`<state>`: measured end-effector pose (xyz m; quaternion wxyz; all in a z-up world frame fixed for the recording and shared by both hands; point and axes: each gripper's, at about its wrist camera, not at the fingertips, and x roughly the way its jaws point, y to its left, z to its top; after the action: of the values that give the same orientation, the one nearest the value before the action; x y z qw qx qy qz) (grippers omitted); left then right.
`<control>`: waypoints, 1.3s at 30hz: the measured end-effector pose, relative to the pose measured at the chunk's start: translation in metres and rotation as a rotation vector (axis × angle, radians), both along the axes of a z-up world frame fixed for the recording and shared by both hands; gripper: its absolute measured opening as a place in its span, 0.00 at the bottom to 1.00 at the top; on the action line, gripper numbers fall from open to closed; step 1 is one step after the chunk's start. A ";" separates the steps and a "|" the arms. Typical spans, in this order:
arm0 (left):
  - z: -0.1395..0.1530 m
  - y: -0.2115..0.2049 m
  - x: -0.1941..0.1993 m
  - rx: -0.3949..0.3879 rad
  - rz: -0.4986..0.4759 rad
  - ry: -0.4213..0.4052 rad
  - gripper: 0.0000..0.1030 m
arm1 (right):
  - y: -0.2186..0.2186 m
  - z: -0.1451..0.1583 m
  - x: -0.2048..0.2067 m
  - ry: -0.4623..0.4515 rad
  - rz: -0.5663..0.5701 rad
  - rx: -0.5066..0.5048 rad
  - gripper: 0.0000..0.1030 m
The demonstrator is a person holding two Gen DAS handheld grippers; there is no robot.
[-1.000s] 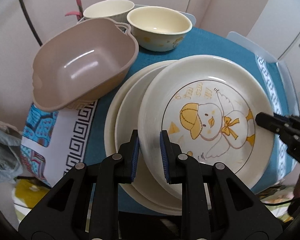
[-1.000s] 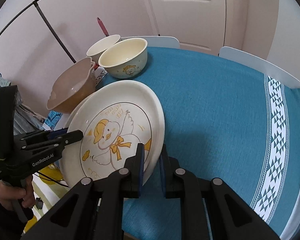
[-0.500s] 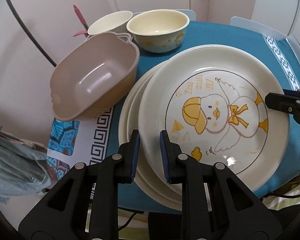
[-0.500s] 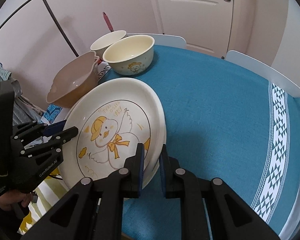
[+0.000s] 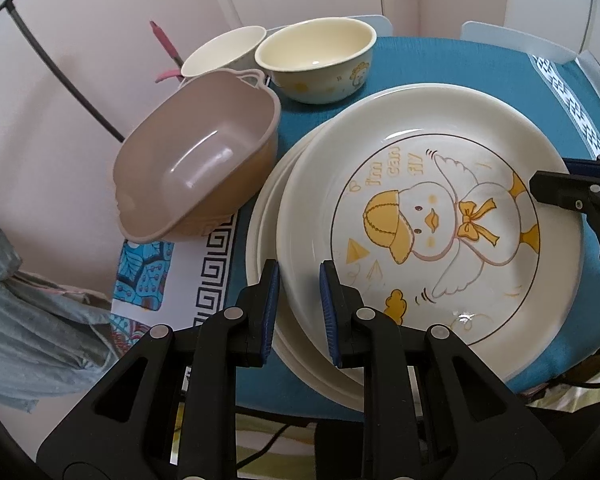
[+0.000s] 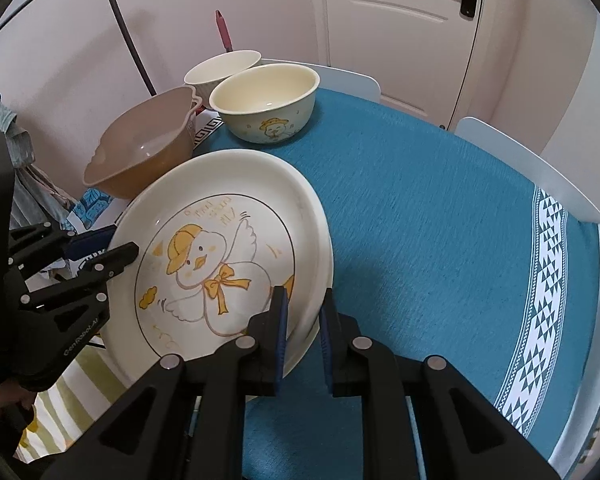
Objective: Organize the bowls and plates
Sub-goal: 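Carry the duck plate with the right gripper and lower it onto the white plate, then open the right gripper and grasp the beige square bowl rim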
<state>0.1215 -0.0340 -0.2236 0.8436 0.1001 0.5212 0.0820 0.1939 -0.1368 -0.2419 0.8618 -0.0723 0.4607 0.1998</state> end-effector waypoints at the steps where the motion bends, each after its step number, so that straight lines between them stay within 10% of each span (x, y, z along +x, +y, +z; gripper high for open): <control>1: 0.000 -0.001 0.000 0.004 0.000 0.000 0.18 | 0.000 0.000 0.000 -0.001 0.000 -0.002 0.14; 22: 0.005 -0.004 -0.002 0.046 0.022 0.004 0.18 | 0.003 -0.001 -0.002 -0.008 0.022 -0.020 0.14; 30: 0.050 0.007 0.000 -0.002 0.055 -0.065 0.22 | -0.004 0.028 -0.001 -0.033 0.016 0.064 0.14; 31: 0.061 0.010 0.000 -0.008 0.065 -0.085 0.28 | -0.006 0.035 0.000 -0.037 0.015 0.092 0.17; 33: 0.079 0.018 -0.001 -0.019 0.091 -0.136 0.73 | -0.009 0.047 0.001 -0.056 0.016 0.138 0.46; 34: 0.086 0.020 -0.003 -0.016 0.101 -0.164 1.00 | -0.012 0.054 0.001 -0.074 0.018 0.163 0.82; 35: 0.098 0.022 -0.006 -0.005 0.113 -0.218 1.00 | -0.015 0.062 0.001 -0.100 0.021 0.195 1.00; 39: 0.126 0.034 -0.012 0.011 0.139 -0.272 1.00 | -0.015 0.081 0.009 -0.133 0.050 0.251 1.00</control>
<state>0.1096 0.0004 -0.0976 0.8982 0.0562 0.4072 0.1557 0.2029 -0.1520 -0.1607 0.8874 0.0114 0.3720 0.2720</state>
